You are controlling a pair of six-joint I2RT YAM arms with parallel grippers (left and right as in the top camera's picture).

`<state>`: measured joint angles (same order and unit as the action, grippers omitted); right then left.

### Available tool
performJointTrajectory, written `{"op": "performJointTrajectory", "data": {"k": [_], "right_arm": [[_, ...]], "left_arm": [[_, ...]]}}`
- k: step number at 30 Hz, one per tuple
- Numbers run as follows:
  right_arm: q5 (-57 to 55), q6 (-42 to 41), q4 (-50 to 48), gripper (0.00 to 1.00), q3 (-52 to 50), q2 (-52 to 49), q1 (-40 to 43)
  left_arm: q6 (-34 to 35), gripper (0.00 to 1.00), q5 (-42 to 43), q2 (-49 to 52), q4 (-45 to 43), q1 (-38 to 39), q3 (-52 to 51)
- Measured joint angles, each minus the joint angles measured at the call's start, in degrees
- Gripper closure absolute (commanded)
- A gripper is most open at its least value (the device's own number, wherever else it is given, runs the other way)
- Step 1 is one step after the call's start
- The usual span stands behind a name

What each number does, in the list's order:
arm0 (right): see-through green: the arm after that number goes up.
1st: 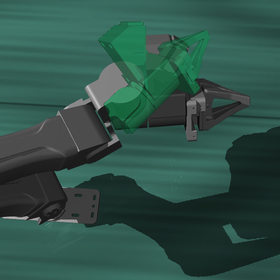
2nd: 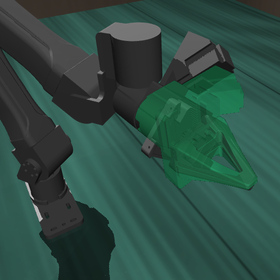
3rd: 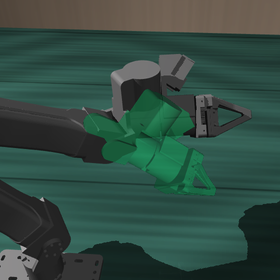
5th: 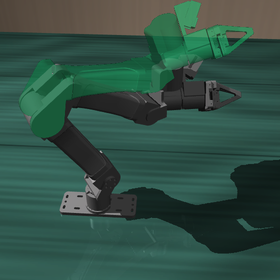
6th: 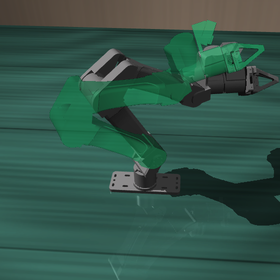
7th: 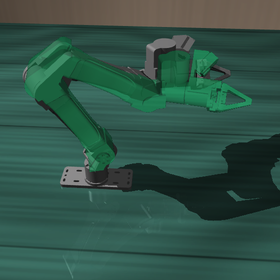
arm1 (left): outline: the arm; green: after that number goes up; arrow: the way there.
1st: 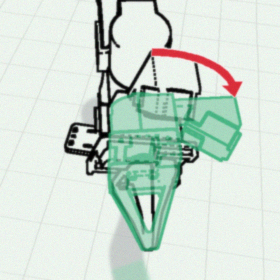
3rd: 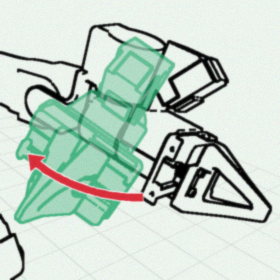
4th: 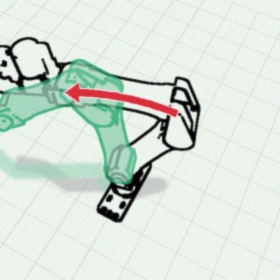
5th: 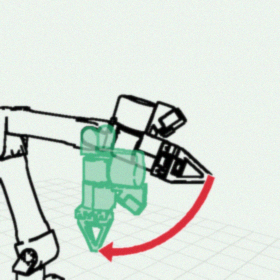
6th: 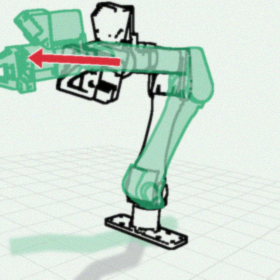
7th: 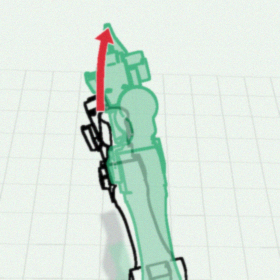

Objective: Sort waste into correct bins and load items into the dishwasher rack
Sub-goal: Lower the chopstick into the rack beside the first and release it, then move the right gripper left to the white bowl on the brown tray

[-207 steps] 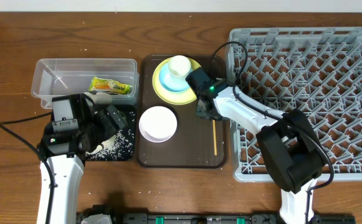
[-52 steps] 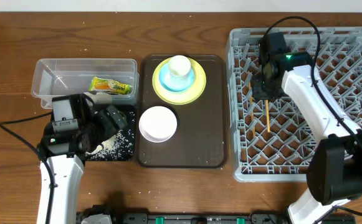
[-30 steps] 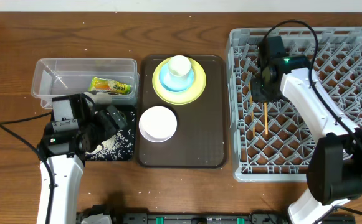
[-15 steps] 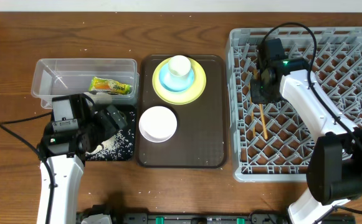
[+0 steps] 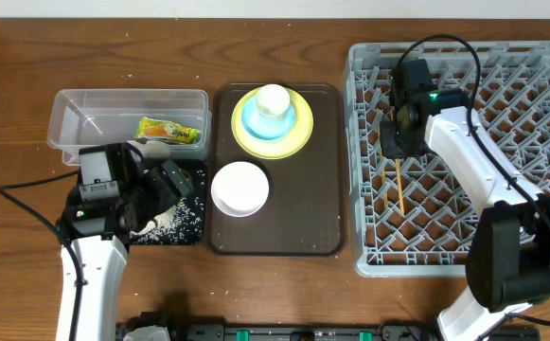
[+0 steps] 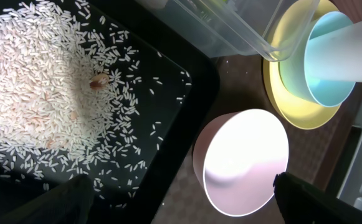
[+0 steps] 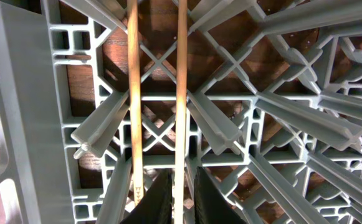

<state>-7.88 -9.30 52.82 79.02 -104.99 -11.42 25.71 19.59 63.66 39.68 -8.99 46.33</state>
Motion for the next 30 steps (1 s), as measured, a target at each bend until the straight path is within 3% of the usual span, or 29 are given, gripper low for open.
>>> {"op": "performJointTrajectory", "data": {"k": [9,14,22,30], "right_arm": [[1.1,0.5,6.4,0.77,8.3,0.3,-0.4],[7.6,1.3,6.4,0.73,13.4,2.4,-3.5],[21.8,7.6,3.5,0.62,14.1,3.1,-15.6],[24.7,13.4,0.9,0.61,14.1,3.1,-28.6]], "left_arm": [[0.0,0.05,0.0,0.0,0.0,0.0,0.0],[0.0,0.05,0.0,0.0,0.0,0.0,0.0],[0.0,0.05,0.0,0.0,0.0,0.0,0.0],[0.0,0.05,-0.9,0.0,-0.5,-0.1,0.0]]}}
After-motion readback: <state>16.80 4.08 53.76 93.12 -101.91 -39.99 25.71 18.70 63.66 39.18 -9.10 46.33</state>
